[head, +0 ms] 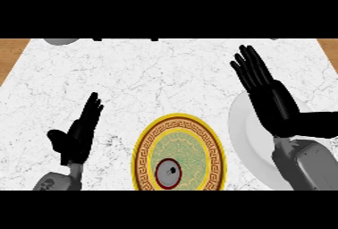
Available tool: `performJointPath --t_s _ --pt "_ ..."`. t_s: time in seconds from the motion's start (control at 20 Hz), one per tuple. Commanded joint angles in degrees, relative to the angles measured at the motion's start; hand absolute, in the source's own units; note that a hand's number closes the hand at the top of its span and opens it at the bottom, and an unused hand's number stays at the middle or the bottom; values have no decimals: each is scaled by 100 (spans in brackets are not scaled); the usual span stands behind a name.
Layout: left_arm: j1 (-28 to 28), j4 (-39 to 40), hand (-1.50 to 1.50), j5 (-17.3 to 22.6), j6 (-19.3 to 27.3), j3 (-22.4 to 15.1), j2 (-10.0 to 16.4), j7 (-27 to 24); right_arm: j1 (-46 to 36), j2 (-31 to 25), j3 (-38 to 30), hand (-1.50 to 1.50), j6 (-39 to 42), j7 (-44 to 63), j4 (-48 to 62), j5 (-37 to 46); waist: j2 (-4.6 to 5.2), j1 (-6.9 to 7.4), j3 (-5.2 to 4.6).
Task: Pick the can from the plate and place it in the plate
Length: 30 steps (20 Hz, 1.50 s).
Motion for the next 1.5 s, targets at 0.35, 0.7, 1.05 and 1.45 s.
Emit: performJointPath --t_s 0.35,0.7,1.05,1.45 --pt "-797 -459 0 -346 -358 178 798 77 -1229 -281 2393 150 -529 1086 630 3020 -446 8 -191" --pt "-1100 -808 0 -149 -600 416 1153 537 130 2094 3783 -150 -3552 1359 936 4119 -168 27 13" --pt "-1125 -763 0 97 -992 920 1392 645 -210 2129 4614 -150 -4695 2334 315 5484 -139 -64 -3" --pt "-921 -847 0 -57 -853 864 1371 670 -1166 1788 4025 -150 -2125 5376 97 6516 -239 -271 -31"
